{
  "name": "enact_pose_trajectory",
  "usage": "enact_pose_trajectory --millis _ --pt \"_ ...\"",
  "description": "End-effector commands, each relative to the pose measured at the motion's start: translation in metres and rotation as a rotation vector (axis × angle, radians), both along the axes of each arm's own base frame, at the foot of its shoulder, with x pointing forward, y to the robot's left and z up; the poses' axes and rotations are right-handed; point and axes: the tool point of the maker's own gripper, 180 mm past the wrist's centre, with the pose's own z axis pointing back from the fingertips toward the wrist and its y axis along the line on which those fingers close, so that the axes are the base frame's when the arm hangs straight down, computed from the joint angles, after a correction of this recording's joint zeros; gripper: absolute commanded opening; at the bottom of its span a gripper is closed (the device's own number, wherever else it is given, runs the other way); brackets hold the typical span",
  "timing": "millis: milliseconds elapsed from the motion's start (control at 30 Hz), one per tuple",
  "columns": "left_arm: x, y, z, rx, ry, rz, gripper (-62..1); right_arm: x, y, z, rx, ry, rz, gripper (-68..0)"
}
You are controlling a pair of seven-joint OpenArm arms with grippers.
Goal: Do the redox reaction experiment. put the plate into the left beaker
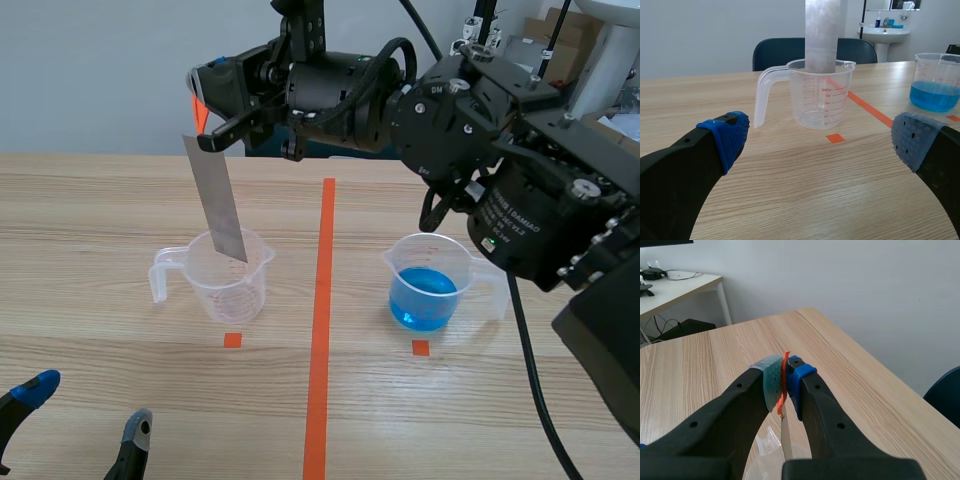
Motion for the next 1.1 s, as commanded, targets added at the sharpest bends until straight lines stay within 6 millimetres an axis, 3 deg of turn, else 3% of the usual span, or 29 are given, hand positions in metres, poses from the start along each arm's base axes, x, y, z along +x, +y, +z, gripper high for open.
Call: enact_pose_trajectory --millis 0,433,1067 --pt "0.002 0.002 0.007 0.002 -0.032 -0.003 -0.7 -0.002 0.006 0.014 0.028 -0.031 0.022 -67.1" --pt "0.002 0.002 0.007 0.002 -0.032 -0.002 -0.6 0.004 0.005 -0.012 0.025 0.021 0.006 -67.1" --pt "0.002 0.002 0.007 0.002 -0.033 -0.002 -0.7 0.000 0.013 -0.022 -0.005 -0.010 0.007 -67.1"
